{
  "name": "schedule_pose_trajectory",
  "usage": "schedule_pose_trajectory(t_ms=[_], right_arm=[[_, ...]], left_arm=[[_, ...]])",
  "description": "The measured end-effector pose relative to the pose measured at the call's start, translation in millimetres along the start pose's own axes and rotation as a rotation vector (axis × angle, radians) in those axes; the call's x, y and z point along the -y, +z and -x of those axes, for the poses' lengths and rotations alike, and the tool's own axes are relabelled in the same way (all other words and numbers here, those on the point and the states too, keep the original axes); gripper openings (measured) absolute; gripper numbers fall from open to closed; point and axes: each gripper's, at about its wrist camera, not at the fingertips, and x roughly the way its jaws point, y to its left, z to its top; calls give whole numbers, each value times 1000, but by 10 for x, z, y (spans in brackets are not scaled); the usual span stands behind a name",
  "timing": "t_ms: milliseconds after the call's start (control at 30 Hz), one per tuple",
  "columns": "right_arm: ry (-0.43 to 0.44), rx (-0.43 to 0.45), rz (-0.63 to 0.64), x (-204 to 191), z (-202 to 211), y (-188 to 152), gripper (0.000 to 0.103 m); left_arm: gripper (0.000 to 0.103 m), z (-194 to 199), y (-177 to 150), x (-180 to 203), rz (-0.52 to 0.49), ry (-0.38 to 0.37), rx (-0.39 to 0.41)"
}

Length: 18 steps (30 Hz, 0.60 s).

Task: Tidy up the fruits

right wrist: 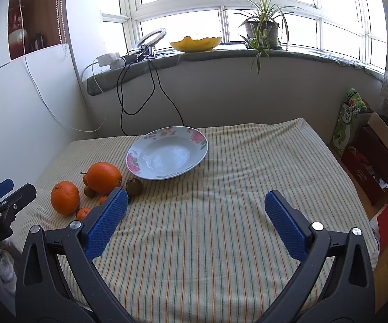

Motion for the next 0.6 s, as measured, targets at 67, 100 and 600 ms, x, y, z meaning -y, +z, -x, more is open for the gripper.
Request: schedule_pose_trajectory(t_ms=[67, 100, 600], right_arm=[[4, -2, 0, -4, -3, -5, 103], [5, -2, -1, -3, -1, -6, 103], [16, -5, -1, -34, 5, -8, 103]], left_arm=[[103, 4, -1, 3, -1, 0, -1], [103, 4, -1, 2, -1, -1, -1], [103, 4, 13, -12, 1, -4, -2]])
